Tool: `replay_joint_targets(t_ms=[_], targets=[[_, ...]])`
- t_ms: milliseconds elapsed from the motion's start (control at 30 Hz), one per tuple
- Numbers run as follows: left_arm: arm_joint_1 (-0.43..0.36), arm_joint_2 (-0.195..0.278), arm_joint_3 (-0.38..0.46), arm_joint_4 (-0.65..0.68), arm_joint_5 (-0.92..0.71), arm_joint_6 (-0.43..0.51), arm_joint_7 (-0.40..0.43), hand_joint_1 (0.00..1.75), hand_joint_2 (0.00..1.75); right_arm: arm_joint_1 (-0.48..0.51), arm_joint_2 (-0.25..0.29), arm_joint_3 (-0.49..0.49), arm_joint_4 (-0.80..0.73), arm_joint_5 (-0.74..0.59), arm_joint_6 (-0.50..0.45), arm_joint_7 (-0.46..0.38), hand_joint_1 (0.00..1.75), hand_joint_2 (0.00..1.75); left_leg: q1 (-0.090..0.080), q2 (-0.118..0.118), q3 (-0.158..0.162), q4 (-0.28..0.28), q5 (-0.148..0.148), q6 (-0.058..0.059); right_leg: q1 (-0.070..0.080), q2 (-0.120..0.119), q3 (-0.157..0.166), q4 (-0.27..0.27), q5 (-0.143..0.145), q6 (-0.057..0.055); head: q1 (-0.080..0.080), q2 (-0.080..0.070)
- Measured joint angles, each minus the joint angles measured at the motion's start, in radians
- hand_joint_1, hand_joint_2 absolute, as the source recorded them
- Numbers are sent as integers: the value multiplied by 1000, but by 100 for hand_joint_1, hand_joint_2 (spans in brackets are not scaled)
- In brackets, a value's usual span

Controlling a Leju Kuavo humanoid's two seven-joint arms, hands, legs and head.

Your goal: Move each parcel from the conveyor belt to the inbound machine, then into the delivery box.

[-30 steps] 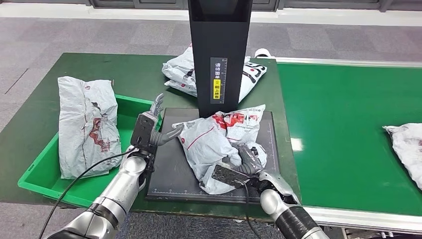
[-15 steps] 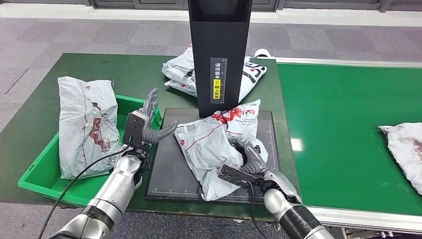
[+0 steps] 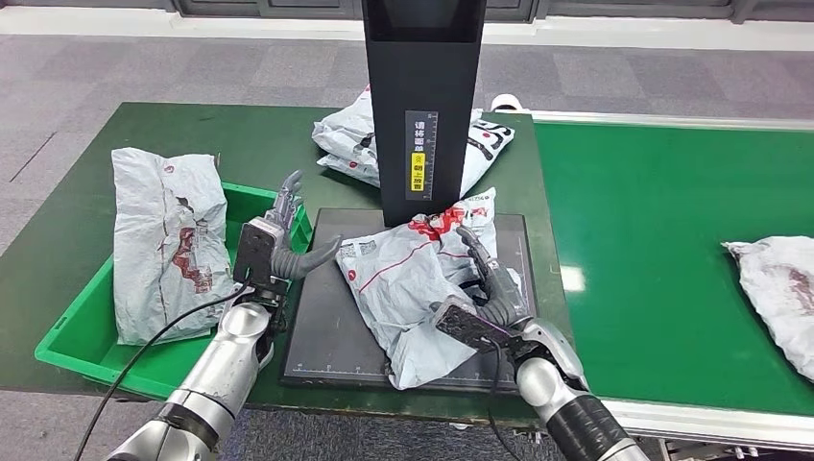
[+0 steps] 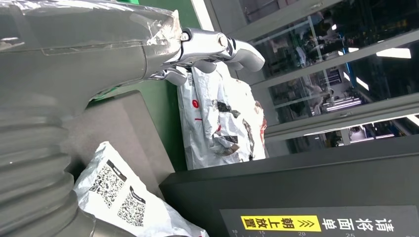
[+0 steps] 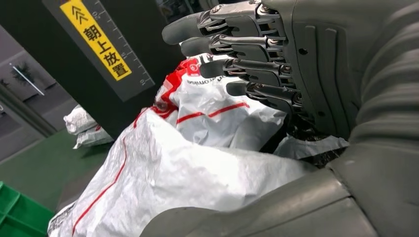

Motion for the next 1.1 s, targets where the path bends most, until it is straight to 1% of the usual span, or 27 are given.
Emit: replay_joint_targets(t_ms=[767, 800, 833, 867, 933, 967, 1000, 1033, 1100], targets=[[4, 0, 3, -6, -2, -5, 4, 0, 175, 5, 0, -2, -5, -6, -4, -5, 0, 175, 0, 0, 0, 0, 0, 0, 0, 0, 0, 0, 0, 0, 0, 0], [4, 0, 0, -4, -24, -14, 17, 0, 175, 8, 1, -5, -7, -28, -18, -25, 0, 175, 0, 0, 0, 0, 0, 0, 0, 0, -1, 0, 0, 0, 0, 0], [2, -2, -10, 5, -71, -19, 34, 0, 175, 12, 2, -16, -8, -76, -36, -65, 0, 175, 0, 0, 0, 1, 0, 0, 0, 0, -1, -1, 0, 0, 0, 0], [0, -8, -31, 26, -152, -15, 51, 0, 175, 15, 3, -40, -9, -163, -54, -122, 0, 175, -1, -1, 0, 1, 0, 0, -1, -1, -2, -1, 0, 0, 0, 0], [-2, -33, -110, 92, -359, 24, 62, 0, 175, 14, 5, -126, -4, -392, -68, -229, 0, 175, -2, -5, -1, 1, 0, 1, -2, -4, 0, -1, -1, 1, 0, 0], [0, -47, -152, 126, -440, 47, 57, 0, 175, 10, 5, -173, 1, -490, -62, -258, 0, 175, -2, -6, -2, 1, 0, 2, -2, -6, 1, -1, -1, 2, 0, 0], [2, -61, -187, 154, -481, 62, 51, 0, 175, 7, 5, -215, 6, -546, -57, -272, 0, 175, -2, -6, -2, 1, 0, 3, -3, -6, 1, -1, -1, 2, 1, 0], [3, -70, -212, 176, -492, 70, 46, 0, 175, 5, 4, -246, 9, -567, -52, -279, 0, 175, -2, -4, -2, 1, 0, 4, -3, -4, 1, -1, 0, 3, 1, 0], [-3, -82, -245, 213, -477, 76, 40, 0, 175, 6, 4, -289, 14, -554, -48, -288, 0, 175, -3, 2, -1, 2, -3, 5, -4, 3, 0, -1, 1, 4, 0, 0]])
